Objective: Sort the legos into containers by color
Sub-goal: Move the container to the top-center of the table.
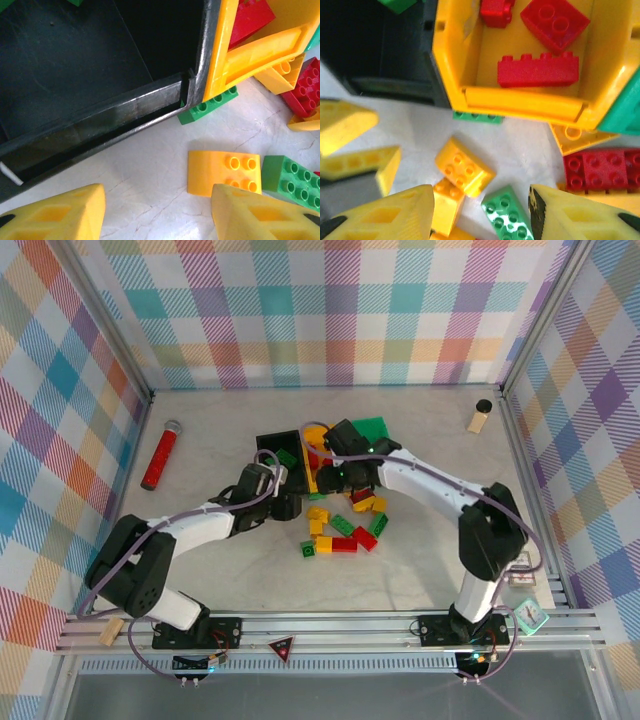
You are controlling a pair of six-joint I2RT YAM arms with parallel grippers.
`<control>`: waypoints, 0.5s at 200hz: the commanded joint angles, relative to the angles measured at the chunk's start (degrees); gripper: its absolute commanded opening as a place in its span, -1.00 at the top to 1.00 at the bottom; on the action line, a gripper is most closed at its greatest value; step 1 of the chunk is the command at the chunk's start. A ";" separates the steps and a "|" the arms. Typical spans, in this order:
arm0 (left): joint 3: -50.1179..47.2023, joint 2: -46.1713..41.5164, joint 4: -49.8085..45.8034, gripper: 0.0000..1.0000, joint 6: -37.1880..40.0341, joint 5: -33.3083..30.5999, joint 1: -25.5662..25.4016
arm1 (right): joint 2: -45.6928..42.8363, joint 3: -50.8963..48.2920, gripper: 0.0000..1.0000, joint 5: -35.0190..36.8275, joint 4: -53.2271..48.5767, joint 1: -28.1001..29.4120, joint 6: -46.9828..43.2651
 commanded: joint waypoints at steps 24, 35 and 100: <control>5.44 6.65 1.97 -0.16 -1.06 -0.02 -0.49 | -8.10 -8.61 -0.05 0.76 0.82 0.59 1.63; 7.63 9.07 1.95 -0.16 -1.27 0.51 -0.49 | -9.31 -10.07 -0.05 1.57 0.76 0.57 1.27; 17.89 14.69 -1.14 -0.14 -2.66 3.76 -0.91 | -14.63 -15.02 -0.05 4.35 0.13 0.41 0.90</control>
